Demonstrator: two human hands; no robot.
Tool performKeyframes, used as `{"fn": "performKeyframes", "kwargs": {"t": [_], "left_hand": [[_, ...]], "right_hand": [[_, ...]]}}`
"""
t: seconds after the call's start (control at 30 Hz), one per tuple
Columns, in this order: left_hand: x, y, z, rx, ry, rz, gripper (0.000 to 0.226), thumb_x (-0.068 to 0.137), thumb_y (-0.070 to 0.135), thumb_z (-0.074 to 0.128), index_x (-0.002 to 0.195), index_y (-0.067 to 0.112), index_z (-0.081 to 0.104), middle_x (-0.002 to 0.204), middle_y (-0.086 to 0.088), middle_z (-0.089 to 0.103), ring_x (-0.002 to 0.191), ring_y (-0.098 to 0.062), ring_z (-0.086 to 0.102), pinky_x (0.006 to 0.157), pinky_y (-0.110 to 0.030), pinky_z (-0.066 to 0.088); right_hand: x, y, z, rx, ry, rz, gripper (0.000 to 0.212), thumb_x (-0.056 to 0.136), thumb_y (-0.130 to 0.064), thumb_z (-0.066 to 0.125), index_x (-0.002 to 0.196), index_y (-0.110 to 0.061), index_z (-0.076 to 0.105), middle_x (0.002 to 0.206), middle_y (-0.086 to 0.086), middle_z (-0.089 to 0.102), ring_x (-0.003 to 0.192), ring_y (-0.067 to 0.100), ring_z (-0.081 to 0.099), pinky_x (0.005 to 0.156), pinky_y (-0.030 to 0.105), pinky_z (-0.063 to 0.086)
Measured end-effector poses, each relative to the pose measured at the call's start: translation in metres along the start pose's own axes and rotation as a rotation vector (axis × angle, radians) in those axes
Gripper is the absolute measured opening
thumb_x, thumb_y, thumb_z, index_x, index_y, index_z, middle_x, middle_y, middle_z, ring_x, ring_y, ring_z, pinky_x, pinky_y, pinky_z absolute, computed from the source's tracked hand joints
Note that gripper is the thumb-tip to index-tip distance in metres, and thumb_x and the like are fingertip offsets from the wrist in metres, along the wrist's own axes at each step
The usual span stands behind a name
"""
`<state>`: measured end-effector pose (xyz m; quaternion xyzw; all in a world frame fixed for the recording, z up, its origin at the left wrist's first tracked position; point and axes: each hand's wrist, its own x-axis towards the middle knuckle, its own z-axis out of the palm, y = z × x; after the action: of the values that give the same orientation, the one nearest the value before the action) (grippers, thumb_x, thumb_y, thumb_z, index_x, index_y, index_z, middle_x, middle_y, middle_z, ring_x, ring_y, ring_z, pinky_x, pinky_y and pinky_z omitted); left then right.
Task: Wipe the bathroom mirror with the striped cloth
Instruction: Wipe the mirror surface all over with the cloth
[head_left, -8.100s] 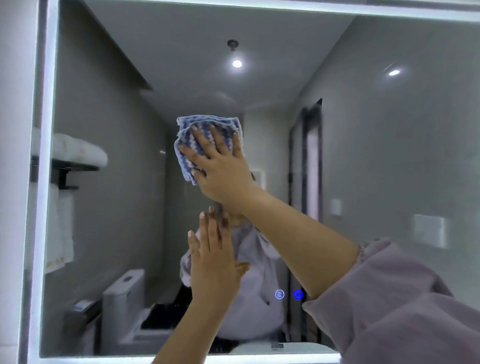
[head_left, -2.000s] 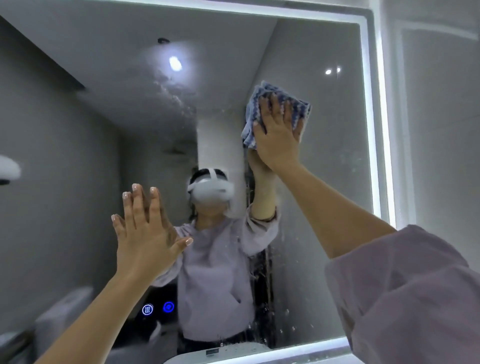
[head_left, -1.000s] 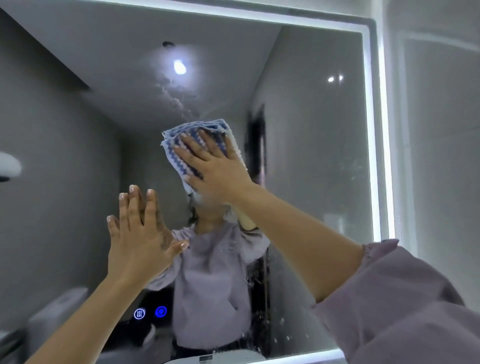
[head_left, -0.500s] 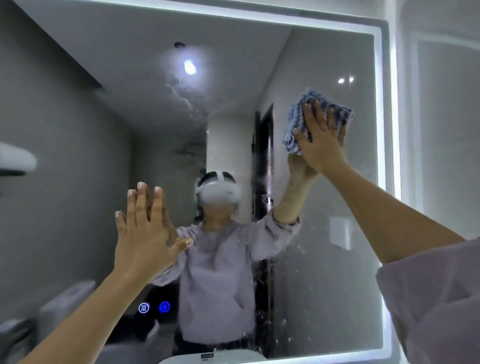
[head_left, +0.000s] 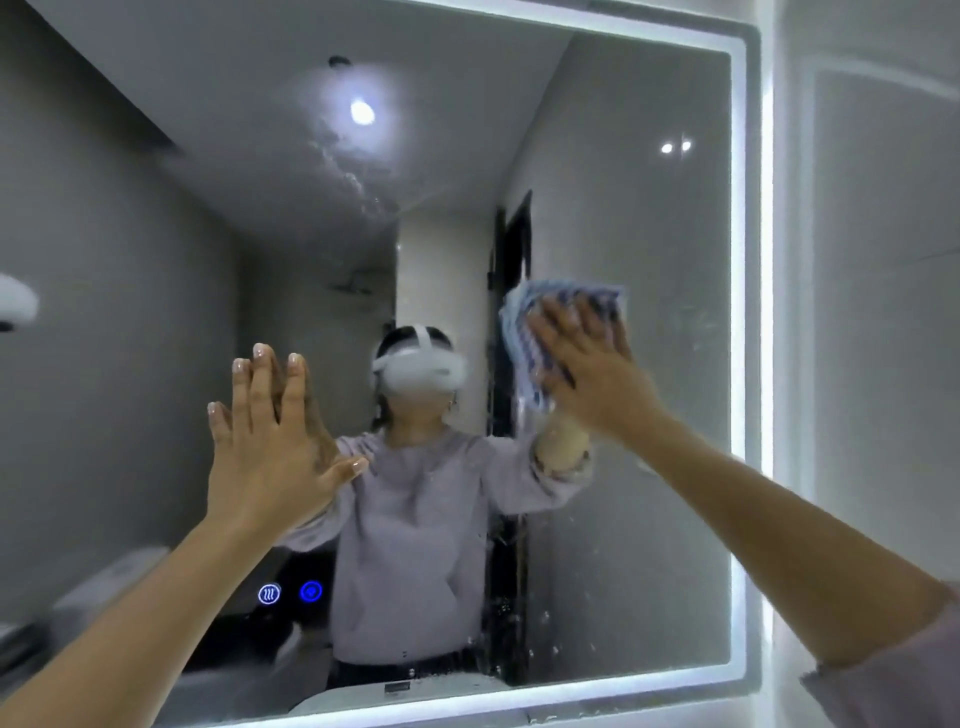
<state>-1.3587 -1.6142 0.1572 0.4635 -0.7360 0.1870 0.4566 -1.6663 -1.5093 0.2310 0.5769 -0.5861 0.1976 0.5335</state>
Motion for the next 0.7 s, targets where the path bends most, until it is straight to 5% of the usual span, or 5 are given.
{"fn": "performKeyframes", "kwargs": {"t": [0.13,0.23,0.4,0.6,0.7], "left_hand": [[-0.001,0.002,-0.003,-0.009,-0.003,-0.002,0.12,0.068,0.069,0.059,0.148,0.012,-0.01,0.155,-0.015,-0.018,0.143,-0.031,-0.018,0.113,-0.057,0.005],[-0.001,0.001,-0.002,-0.024,0.011,0.005,0.119,0.068,0.067,0.061,0.148,0.012,-0.008,0.156,-0.015,-0.017,0.143,-0.031,-0.017,0.113,-0.057,0.004],[0.0,-0.002,0.001,-0.019,0.012,0.007,0.12,0.067,0.068,0.061,0.148,0.013,-0.011,0.155,-0.014,-0.019,0.143,-0.03,-0.018,0.113,-0.057,0.003],[-0.001,-0.002,0.001,-0.011,0.003,0.011,0.122,0.066,0.069,0.061,0.148,0.015,-0.012,0.155,-0.013,-0.02,0.143,-0.029,-0.019,0.113,-0.056,0.002],[-0.001,-0.003,0.001,-0.011,0.003,0.008,0.121,0.067,0.069,0.06,0.147,0.015,-0.013,0.155,-0.013,-0.022,0.142,-0.029,-0.021,0.113,-0.056,0.001]], "right_hand": [[0.042,0.015,-0.028,0.156,-0.047,0.35,0.062,0.101,-0.044,0.028,0.152,-0.03,-0.005,0.161,-0.005,-0.01,0.147,0.02,-0.015,0.114,0.044,-0.018],[0.03,-0.009,-0.016,0.102,0.057,0.263,0.065,0.096,-0.044,0.027,0.153,-0.016,0.01,0.161,0.009,0.005,0.147,0.03,-0.002,0.112,0.041,-0.021],[-0.064,-0.068,0.029,-0.019,0.074,-0.047,0.058,0.101,-0.041,0.024,0.151,-0.012,0.021,0.158,0.014,0.019,0.145,0.037,0.013,0.114,0.061,0.015],[-0.106,-0.076,0.039,-0.021,0.042,-0.208,0.056,0.098,-0.04,0.034,0.15,-0.021,0.027,0.159,0.001,0.019,0.149,0.021,0.003,0.117,0.052,0.011],[-0.072,-0.057,0.034,-0.046,0.063,-0.127,0.059,0.099,-0.044,0.029,0.152,-0.021,0.015,0.16,0.003,0.011,0.148,0.021,-0.005,0.118,0.05,0.001]]}}
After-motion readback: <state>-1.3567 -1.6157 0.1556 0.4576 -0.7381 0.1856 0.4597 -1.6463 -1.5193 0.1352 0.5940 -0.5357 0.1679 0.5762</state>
